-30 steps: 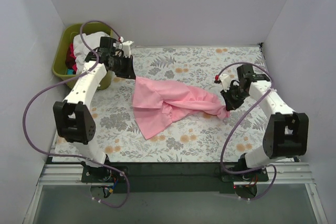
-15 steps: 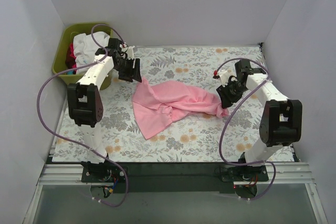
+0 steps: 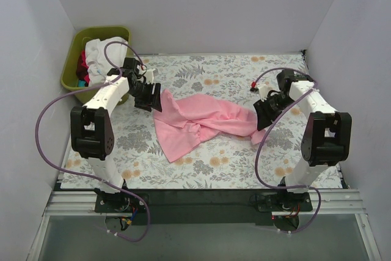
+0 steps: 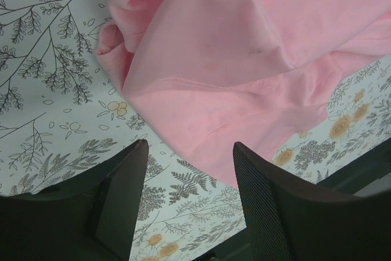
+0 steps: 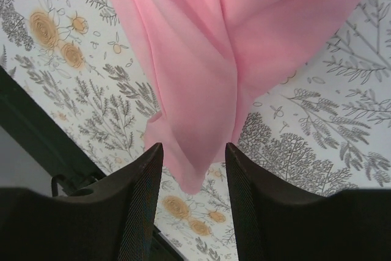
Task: Fold and stack the t-shirts
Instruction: Flatten the tshirt out
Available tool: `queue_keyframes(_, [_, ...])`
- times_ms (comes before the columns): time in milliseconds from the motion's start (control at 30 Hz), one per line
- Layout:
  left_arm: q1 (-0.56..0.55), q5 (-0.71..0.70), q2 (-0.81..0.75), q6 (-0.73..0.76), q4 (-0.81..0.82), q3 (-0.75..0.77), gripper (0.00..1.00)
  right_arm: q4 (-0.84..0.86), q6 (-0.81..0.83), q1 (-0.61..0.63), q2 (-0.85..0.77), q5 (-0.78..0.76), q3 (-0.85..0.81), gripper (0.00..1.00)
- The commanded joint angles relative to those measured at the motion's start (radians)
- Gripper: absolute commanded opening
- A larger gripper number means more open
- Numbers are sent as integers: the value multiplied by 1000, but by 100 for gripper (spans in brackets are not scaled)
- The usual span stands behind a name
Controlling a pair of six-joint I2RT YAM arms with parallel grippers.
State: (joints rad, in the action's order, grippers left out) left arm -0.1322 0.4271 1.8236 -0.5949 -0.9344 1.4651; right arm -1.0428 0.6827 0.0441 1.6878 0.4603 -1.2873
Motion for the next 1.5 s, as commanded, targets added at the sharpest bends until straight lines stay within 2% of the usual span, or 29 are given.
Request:
queue_keyframes(0, [14,16,-23,12,5,0,57,-132,46,-33,10,75,-20,52])
queue_keyframes(167, [25,21,-15,15,23,-12,56,-132,60,-131,27,93,-9,51])
queue_keyframes(267, [25,24,19,21,37,-14,55,-131,69,-144,38,87,3,47])
queue_keyframes(500, [25,13,91,30,71,-9,53,-105,49,-138,41,115,43,43])
queue_keyframes(700, [25,15,106,26,74,-6,52,-48,20,-93,-25,63,137,40])
queue_keyframes(833, [25,16,102,23,72,-12,52,1,-18,-61,-85,-8,226,34])
queue_keyframes(967, [25,16,94,21,71,-20,52,26,-41,-46,-160,-12,296,27])
queue_keyframes(1067, [25,18,86,20,72,-29,52,64,-77,10,-200,-43,322,28])
queue_keyframes(1167, [25,19,85,17,75,-35,52,112,-112,59,-192,-80,330,36])
queue_keyframes(1233, [25,19,80,14,75,-34,52,147,-138,89,-171,-106,333,38])
queue_keyframes(1467, [25,7,63,21,78,-48,52,230,-215,129,-143,-219,350,45])
